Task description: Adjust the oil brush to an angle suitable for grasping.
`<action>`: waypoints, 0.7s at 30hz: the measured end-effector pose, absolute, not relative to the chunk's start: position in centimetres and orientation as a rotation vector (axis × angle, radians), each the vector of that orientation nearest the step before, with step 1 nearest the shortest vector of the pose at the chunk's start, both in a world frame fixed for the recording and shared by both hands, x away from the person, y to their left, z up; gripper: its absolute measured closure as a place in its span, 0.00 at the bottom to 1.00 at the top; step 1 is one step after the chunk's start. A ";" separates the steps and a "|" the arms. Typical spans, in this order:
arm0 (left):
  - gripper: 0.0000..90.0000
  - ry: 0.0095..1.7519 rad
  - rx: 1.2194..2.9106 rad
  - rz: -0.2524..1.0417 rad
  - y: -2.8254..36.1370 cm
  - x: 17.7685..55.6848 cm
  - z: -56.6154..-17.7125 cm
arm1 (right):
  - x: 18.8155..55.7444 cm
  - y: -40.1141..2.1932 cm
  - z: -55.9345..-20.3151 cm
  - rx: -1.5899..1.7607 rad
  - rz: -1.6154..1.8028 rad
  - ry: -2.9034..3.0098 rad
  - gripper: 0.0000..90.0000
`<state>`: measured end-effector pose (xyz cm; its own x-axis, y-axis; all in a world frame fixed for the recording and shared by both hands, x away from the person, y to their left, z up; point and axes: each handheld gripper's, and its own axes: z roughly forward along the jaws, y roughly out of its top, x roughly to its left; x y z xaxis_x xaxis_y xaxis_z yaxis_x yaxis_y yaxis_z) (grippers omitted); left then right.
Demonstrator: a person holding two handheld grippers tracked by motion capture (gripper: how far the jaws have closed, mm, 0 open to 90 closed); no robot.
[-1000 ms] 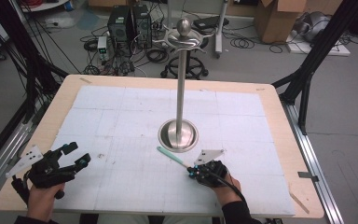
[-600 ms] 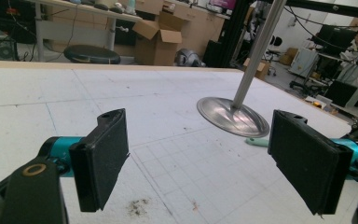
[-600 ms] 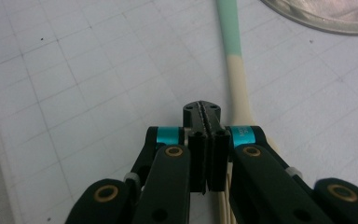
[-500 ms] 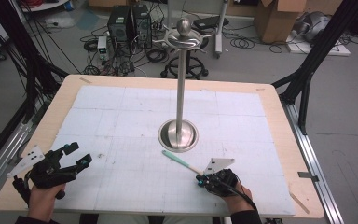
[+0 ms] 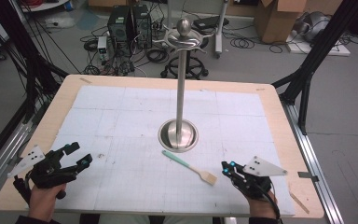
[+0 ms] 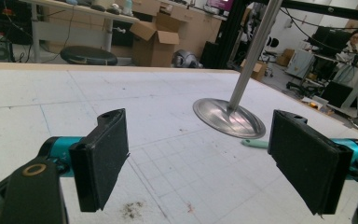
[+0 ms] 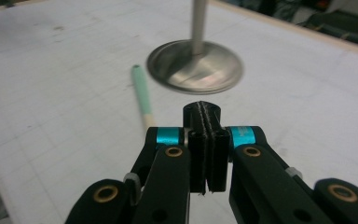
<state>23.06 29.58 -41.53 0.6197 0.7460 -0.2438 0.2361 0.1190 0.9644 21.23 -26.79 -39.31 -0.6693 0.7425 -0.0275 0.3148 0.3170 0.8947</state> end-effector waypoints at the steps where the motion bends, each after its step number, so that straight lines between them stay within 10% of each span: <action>1: 0.23 0.883 1.440 0.449 29.5 23.1 -41.5 | 20.5 -27.7 -38.7 0.948 1.290 2.090 0.99; 11: 0.23 0.891 1.420 0.441 29.2 23.5 -41.6 | 18.6 -30.0 -37.6 1.075 1.307 1.867 0.36; 21: 0.23 0.887 1.425 0.447 29.4 23.4 -41.5 | 18.8 -29.9 -37.9 1.109 1.288 1.819 0.23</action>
